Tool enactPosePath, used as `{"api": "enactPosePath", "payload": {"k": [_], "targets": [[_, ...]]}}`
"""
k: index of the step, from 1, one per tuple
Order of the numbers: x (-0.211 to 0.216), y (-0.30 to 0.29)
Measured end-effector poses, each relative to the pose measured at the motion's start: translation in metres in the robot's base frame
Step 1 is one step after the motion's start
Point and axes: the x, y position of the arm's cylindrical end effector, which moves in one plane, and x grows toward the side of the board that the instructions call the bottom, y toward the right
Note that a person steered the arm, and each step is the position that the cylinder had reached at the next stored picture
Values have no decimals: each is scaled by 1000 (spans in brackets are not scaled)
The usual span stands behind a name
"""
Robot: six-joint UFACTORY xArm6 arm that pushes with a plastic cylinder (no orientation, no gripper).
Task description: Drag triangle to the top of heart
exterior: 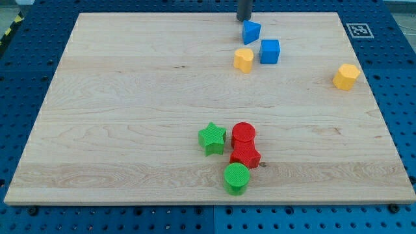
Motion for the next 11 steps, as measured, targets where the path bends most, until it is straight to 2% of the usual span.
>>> {"api": "enactPosePath", "payload": {"k": [4, 8, 11], "targets": [[21, 19], [84, 19], [79, 15]]}}
